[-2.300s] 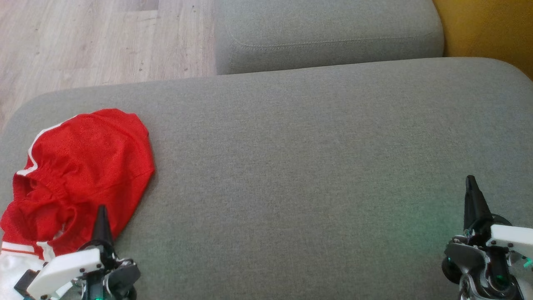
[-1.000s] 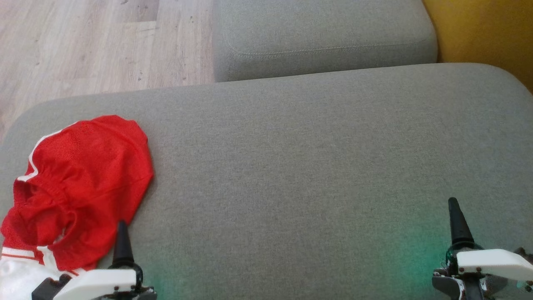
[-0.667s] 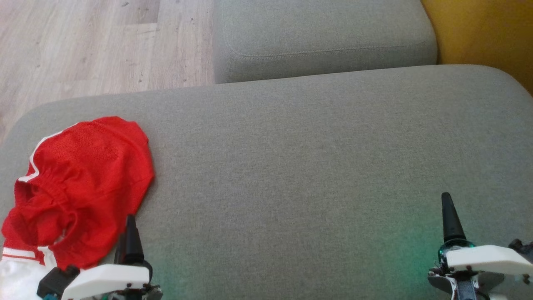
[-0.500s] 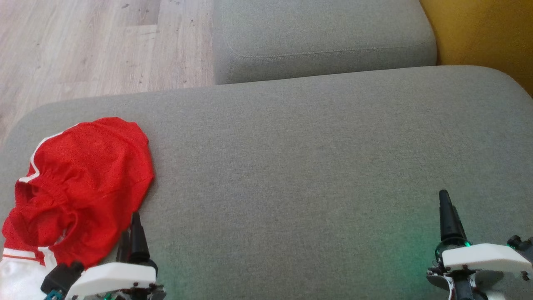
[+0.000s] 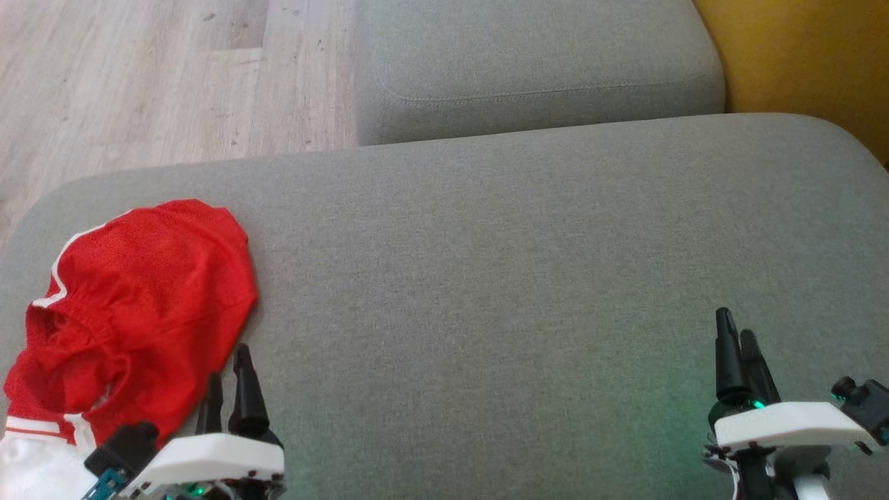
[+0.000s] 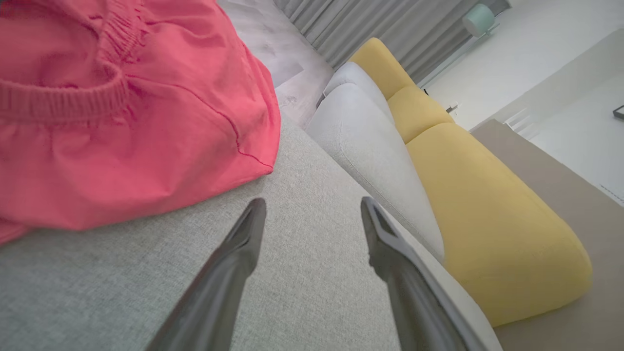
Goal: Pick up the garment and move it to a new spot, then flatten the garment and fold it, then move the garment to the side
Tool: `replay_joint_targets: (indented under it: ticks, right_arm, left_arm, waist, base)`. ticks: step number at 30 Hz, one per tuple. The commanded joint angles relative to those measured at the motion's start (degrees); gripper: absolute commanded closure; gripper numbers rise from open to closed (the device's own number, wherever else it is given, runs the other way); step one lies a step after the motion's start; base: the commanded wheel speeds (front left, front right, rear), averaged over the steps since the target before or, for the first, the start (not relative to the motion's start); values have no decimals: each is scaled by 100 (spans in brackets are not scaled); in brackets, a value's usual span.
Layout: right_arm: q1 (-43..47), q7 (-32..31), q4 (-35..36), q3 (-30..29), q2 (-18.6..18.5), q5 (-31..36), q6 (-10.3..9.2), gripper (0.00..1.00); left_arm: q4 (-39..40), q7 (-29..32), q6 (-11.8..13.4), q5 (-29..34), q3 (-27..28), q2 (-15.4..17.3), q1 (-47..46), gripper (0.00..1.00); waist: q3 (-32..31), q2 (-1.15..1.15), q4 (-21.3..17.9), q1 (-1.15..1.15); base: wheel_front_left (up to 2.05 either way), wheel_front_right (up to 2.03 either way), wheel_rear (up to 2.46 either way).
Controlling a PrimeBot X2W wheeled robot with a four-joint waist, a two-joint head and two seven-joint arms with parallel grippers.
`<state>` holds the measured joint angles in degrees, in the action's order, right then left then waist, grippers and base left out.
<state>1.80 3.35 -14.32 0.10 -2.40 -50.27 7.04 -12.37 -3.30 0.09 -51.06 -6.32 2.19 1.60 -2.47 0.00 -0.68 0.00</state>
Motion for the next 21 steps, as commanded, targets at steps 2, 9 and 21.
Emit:
replay_joint_targets:
  ticks: [2, 9, 21]
  right_arm:
    - [-165, 99, 262, 125, -29, 266, 31, 0]
    - [-173, 217, 369, 233, -31, 788, 33, 0]
    - [-158, 403, 490, 392, -43, 1615, 35, 0]
  left_arm:
    - [272, -96, 77, 260, 5, 47, -154, 0]
    - [371, -215, 170, 784, -101, 49, -159, 0]
    - [439, -402, 351, 1580, -255, 53, -155, 0]
  waist:
    - [-5, 0, 1, 0]
    - [-6, 0, -1, 0]
    - [-28, 0, 19, 0]
  base:
    - [0, 0, 0]
    - [0, 0, 0]
    - [0, 0, 0]
